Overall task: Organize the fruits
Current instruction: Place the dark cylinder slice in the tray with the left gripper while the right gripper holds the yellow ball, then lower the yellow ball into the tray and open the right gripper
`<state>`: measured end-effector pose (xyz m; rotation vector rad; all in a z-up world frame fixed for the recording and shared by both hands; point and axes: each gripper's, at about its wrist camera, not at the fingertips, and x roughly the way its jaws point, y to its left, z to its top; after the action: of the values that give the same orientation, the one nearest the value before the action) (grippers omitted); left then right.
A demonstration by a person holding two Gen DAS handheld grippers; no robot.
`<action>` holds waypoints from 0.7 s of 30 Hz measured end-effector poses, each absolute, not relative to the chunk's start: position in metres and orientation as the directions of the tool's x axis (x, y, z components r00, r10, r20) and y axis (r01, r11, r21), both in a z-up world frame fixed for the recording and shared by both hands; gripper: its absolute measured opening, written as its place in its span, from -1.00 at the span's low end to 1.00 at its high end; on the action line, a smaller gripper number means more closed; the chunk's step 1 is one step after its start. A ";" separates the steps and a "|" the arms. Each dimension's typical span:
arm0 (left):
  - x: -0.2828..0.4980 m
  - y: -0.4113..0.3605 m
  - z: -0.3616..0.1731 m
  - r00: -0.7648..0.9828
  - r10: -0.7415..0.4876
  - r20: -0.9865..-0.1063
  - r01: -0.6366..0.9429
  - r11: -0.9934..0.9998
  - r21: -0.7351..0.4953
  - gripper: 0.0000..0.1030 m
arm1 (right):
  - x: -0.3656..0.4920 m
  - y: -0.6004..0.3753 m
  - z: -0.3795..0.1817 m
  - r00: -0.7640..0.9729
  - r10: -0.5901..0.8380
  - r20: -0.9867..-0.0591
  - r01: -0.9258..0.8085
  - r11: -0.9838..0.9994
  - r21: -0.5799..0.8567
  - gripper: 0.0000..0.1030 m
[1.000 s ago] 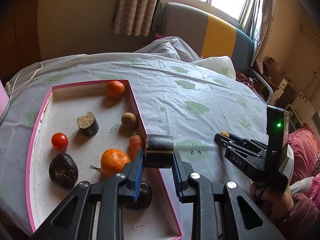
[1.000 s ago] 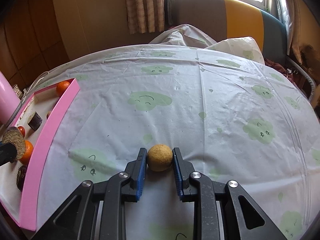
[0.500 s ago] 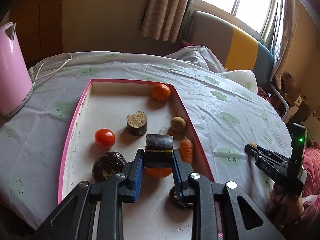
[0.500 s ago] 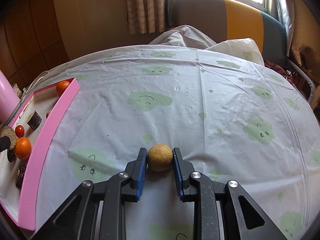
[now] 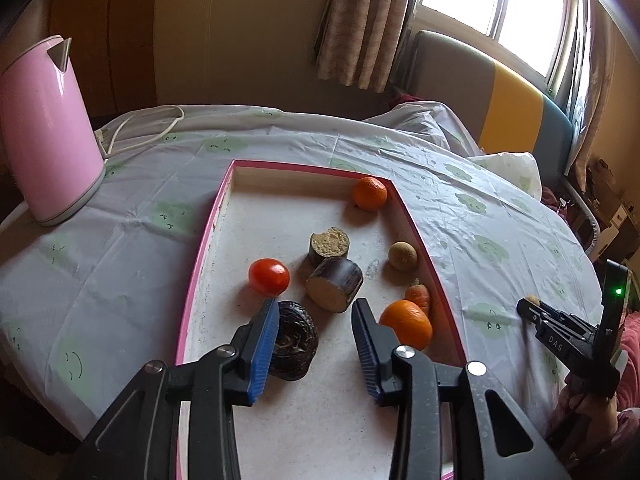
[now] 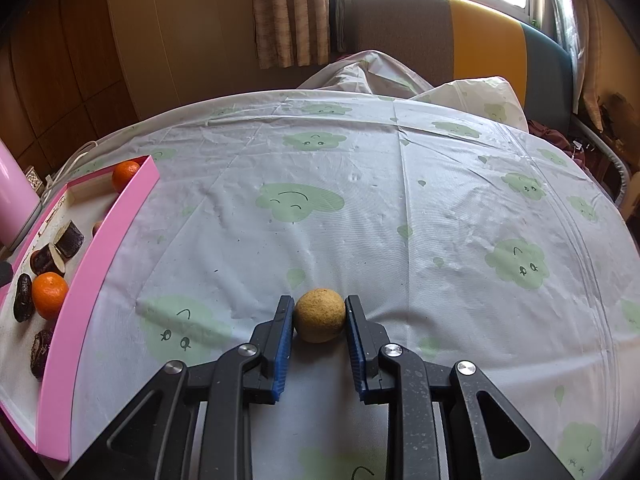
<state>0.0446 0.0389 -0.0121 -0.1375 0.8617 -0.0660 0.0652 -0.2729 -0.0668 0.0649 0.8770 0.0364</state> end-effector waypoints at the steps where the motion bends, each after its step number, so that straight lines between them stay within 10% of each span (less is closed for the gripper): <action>1: 0.043 0.040 -0.011 0.652 -0.110 -0.750 0.003 0.990 -0.143 -0.26 | 0.066 -0.272 -0.066 0.637 0.056 -0.769 -0.006 0.998 0.067 -0.50; 21: 0.021 0.059 -0.005 0.674 -0.022 -0.738 -0.063 0.994 -0.087 -0.25 | 0.078 -0.106 -0.005 0.589 0.383 -0.711 -0.403 0.902 0.153 -0.50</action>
<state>0.0212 0.0588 -0.0048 -0.1087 0.8308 0.0231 0.0781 -0.1064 -0.0049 -0.0252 0.8220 0.4578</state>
